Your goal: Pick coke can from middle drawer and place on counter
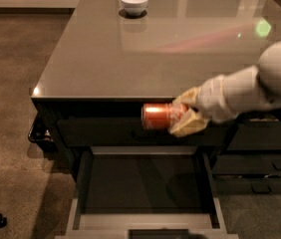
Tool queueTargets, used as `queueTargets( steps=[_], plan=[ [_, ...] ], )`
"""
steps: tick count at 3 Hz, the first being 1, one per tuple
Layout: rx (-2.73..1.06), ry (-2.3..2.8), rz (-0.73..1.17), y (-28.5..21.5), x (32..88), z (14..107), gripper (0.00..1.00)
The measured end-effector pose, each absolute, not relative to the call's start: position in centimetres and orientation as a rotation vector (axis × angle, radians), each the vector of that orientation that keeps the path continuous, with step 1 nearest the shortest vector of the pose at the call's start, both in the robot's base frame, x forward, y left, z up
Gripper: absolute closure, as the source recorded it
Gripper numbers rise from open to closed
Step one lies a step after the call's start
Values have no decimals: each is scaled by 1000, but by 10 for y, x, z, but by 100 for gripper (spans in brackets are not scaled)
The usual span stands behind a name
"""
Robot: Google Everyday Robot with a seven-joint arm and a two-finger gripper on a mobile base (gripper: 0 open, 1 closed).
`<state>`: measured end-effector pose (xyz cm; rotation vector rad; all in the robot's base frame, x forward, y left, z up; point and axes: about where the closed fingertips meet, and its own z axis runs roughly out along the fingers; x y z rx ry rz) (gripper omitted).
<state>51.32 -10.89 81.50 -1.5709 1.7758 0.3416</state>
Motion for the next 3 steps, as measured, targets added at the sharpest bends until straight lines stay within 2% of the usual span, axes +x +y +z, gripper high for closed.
queueTargets(
  steps=[1, 2, 3],
  plan=[
    [-1595, 1657, 266, -105, 535, 903, 100],
    [-1595, 1657, 266, -105, 535, 903, 100],
    [-1607, 1602, 208, -106, 559, 920, 100]
  ],
)
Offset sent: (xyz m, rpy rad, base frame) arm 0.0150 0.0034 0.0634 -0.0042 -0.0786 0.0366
